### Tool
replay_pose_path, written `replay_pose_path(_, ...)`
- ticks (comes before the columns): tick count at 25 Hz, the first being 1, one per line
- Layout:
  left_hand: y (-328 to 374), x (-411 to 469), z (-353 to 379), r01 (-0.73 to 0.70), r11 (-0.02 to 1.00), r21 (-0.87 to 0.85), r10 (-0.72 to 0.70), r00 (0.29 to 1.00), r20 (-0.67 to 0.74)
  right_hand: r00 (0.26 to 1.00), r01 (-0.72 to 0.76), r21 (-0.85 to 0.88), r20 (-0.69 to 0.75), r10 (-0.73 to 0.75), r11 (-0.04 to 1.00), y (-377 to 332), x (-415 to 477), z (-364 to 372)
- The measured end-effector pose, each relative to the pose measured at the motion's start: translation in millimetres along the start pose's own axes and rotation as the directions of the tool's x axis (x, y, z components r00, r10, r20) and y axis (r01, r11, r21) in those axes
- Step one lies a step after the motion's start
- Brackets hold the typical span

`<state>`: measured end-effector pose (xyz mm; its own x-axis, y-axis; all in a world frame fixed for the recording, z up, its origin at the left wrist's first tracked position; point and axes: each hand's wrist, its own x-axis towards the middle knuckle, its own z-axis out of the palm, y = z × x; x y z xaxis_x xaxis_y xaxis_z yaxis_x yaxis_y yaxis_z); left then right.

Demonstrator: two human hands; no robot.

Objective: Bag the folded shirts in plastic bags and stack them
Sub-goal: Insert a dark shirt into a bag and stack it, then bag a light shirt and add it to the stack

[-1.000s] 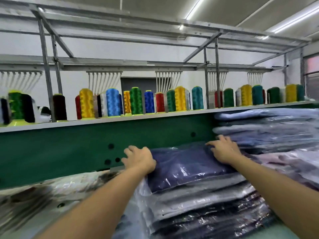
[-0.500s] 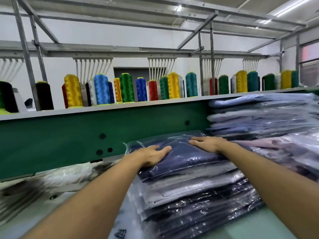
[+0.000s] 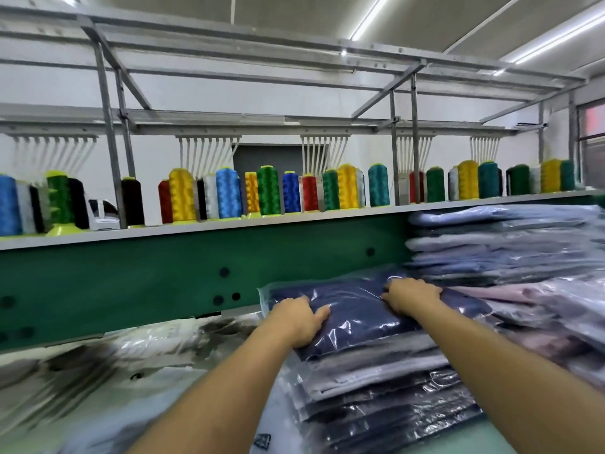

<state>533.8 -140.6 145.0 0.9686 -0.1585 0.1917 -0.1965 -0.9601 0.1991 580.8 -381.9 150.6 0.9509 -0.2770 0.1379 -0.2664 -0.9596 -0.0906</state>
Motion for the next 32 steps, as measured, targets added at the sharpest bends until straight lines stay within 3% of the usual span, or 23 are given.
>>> replay_pose_path(4,-8.2,-35.8,-21.6,0.041,0.998,0.054,-0.033,0.991,-0.133,0.965,0.088,0.128,-0.258,-0.052,0.988,-6.8,-39.0,-7.6)
replay_pose_path(7,-5.4,-69.0,-47.8,0.09,0.994,0.06,-0.07,0.957,-0.283,0.899,0.266,0.276,-0.417,-0.134,0.923,-29.4,-86.3,-26.8)
replay_pose_path(10,1.8,-108.2,-66.0,0.065,0.997,-0.034,-0.073,0.927,-0.369,0.859,0.441,0.454,-0.464,-0.217,0.774,-63.8,-142.1,-36.8)
replay_pose_path(16,-7.6,-213.2,-70.3,0.003,0.993,-0.115,-0.051,0.907,-0.419,0.726,0.684,0.486,-0.528,-0.44,0.544,-114.5,-255.9,-26.2)
replay_pose_path(20,-37.3,-274.9,-48.8,0.076,0.99,-0.121,-0.109,0.95,-0.292,0.703,0.71,0.492,-0.456,-0.546,0.504,-120.4,-312.6,7.2)
replay_pose_path(23,-61.3,-307.8,-11.8,0.2,0.979,-0.034,-0.199,0.98,0.015,0.667,0.725,0.482,-0.314,-0.676,0.492,-118.8,-344.8,41.9)
replay_pose_path(26,-85.8,-330.8,34.6,0.322,0.94,0.11,-0.34,0.865,0.369,0.634,0.72,0.426,-0.081,-0.769,0.548,-109.9,-351.7,67.6)
replay_pose_path(28,-102.4,-337.7,57.5,0.339,0.929,0.145,-0.369,0.848,0.381,0.637,0.709,0.356,0.047,-0.769,0.609,-99.3,-347.3,77.0)
replay_pose_path(32,-126.0,-330.1,68.5,0.341,0.939,0.041,-0.339,0.901,0.272,0.747,0.617,0.251,0.111,-0.656,0.746,-74.8,-322.6,87.5)
